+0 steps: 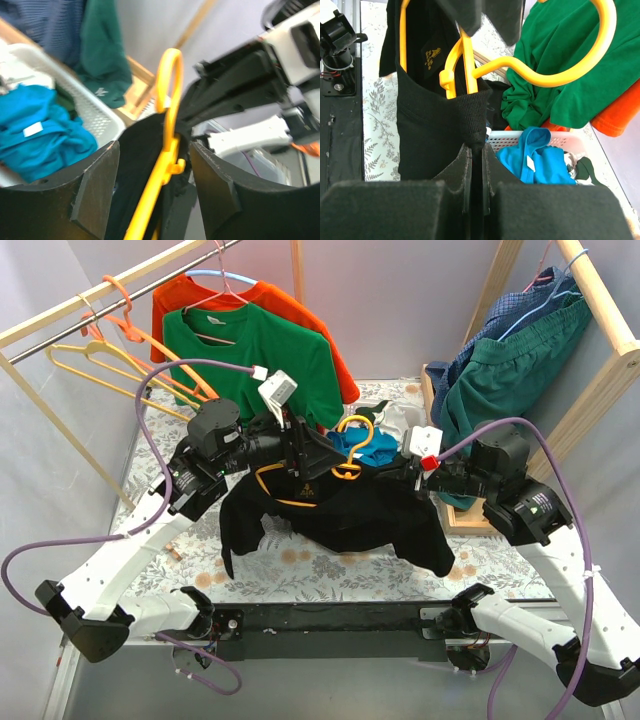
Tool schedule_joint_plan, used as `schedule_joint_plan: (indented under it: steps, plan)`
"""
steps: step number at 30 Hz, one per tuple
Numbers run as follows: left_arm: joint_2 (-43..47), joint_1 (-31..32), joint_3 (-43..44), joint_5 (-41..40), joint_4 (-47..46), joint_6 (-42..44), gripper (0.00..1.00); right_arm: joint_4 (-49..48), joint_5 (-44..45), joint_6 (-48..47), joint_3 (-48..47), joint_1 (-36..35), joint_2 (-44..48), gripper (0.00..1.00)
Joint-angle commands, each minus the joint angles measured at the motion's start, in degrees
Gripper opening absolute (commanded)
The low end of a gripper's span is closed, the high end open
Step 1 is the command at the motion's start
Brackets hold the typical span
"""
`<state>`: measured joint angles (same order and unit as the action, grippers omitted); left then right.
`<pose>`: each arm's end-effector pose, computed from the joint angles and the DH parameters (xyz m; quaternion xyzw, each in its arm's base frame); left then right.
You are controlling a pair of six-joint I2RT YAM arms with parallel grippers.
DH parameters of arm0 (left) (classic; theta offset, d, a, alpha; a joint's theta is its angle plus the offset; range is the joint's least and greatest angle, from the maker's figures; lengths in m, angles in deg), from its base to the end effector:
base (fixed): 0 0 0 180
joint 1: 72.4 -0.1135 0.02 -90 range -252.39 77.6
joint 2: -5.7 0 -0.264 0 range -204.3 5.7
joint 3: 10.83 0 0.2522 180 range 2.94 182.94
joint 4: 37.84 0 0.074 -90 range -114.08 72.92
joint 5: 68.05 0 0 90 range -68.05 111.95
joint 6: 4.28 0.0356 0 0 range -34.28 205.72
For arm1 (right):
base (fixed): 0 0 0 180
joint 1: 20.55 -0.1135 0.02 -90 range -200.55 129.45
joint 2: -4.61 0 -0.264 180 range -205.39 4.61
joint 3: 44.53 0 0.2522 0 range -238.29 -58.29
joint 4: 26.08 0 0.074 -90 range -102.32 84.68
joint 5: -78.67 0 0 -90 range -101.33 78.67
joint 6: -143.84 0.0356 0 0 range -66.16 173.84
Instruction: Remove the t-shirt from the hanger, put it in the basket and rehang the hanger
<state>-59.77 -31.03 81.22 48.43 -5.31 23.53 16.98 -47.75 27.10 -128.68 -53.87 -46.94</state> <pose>0.1705 -0.1713 0.4555 0.0201 0.7389 -0.6172 0.2695 0.1298 0.1106 0.4375 -0.5385 0.5321 0.2747 0.5929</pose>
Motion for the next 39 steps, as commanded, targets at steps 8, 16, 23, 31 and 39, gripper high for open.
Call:
schedule_joint_plan:
  steps: [8,16,23,31,39]
  plan:
    - [-3.3,-0.3,-0.8,12.0,-6.5,1.5,0.59,-9.3,-5.9,3.7,-1.0,0.2,-1.9,0.01]
    - [-4.5,-0.3,-1.6,9.2,-6.9,0.6,0.4,-11.6,-9.1,5.4,0.0,0.2,-2.2,0.01]
    - [-4.5,-0.3,-1.7,8.0,-6.6,0.2,0.0,-12.2,-8.2,6.8,1.3,0.3,-2.0,0.01]
    - [-2.9,-0.3,4.5,0.3,3.6,6.2,0.0,-11.5,4.8,11.2,3.2,0.2,-1.8,0.44]
    - [4.3,-0.3,5.3,-6.4,9.3,8.0,0.0,-8.4,14.1,10.3,5.7,0.2,3.5,0.54]
